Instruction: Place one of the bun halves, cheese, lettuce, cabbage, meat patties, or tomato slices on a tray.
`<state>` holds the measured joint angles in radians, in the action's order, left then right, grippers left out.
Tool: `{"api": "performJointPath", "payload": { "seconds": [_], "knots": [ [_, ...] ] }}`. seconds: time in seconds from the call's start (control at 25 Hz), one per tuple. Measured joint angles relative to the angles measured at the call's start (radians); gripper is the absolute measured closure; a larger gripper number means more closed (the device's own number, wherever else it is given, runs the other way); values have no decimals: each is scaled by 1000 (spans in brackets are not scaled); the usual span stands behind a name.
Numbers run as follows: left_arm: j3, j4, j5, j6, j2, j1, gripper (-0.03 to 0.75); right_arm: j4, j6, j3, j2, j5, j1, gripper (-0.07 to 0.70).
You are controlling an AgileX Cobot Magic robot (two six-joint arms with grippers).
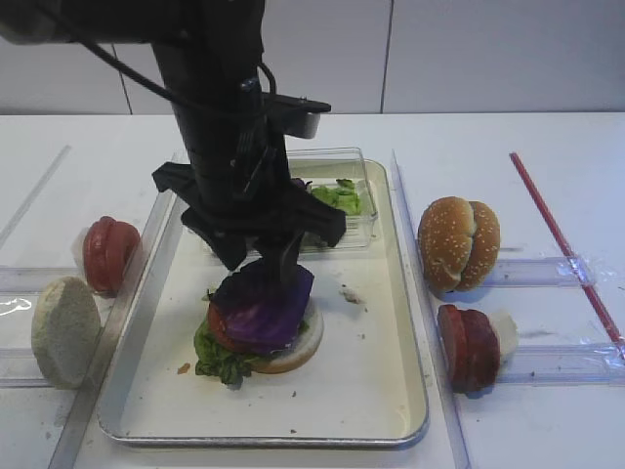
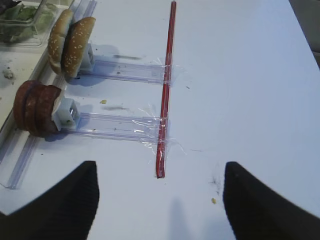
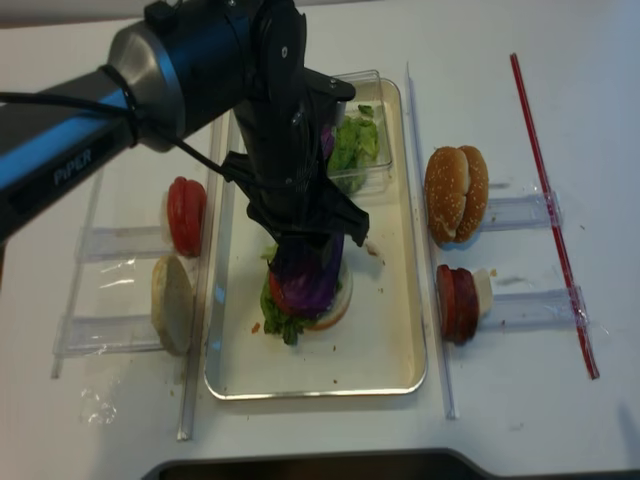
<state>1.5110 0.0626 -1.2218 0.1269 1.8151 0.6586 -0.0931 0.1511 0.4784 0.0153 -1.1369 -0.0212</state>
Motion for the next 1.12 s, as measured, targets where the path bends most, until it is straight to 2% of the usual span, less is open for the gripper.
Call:
{"api": "performJointPath", "payload": {
  "seconds": [0.16, 0.4, 0.52, 0.8, 1.0, 1.12],
  "knots": [
    [61, -26, -1, 2, 2, 0, 331, 0, 0, 0, 0, 0, 0, 101],
    [79, -36, -4, 12, -11, -7, 330, 0, 0, 0, 0, 0, 0, 101],
    [79, -36, -4, 14, -25, -48, 330, 0, 0, 0, 0, 0, 0, 101],
    [79, -55, -11, 8, -119, -204, 330, 0, 0, 0, 0, 0, 0, 101],
    [66, -77, -13, -11, -178, -350, 330, 0, 0, 0, 0, 0, 0, 101],
    [23, -83, -15, -31, -215, -449, 330, 0, 0, 0, 0, 0, 0, 101]
  ]
}}
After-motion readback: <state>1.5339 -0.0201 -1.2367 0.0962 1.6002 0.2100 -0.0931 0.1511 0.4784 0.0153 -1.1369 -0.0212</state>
